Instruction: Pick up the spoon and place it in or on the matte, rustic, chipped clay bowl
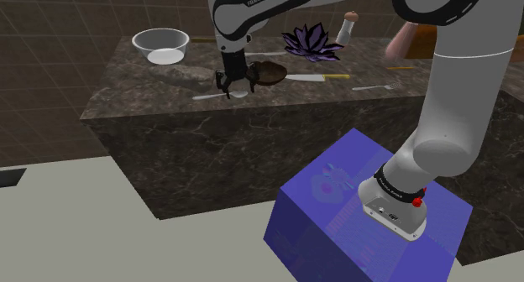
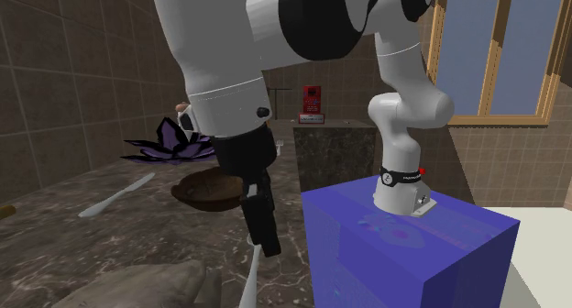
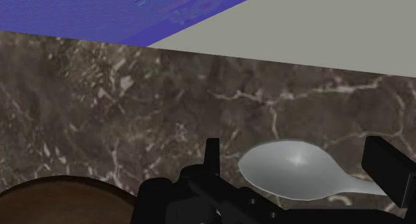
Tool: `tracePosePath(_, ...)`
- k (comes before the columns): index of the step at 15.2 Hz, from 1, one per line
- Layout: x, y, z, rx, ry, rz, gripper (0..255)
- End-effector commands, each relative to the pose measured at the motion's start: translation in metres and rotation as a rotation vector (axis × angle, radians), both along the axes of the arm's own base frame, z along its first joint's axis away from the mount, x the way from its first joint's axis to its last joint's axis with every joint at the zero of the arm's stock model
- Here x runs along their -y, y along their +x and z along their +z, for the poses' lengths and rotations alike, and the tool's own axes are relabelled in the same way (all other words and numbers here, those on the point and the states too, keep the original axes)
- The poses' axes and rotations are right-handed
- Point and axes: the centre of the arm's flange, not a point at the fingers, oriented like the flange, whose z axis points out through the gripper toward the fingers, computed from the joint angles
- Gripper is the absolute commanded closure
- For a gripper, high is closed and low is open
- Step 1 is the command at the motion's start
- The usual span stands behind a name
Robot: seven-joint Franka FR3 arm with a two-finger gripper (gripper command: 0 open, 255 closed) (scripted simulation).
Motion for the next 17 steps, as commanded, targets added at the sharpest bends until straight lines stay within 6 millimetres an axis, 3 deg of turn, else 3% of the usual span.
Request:
tracePosePath(1,0.0,0.0,-0.001,0.0,0.0,0.0,0)
tracePosePath(5,0.0,0.0,-0.001,0.0,0.0,0.0,0)
tracePosePath(6,0.0,0.0,-0.001,0.0,0.0,0.0,255)
tracePosePath(15,0.0,0.0,-0.001,0.0,0.0,0.0,255)
tracePosePath(17,0.0,-0.001,0.01,0.0,0.0,0.0,255)
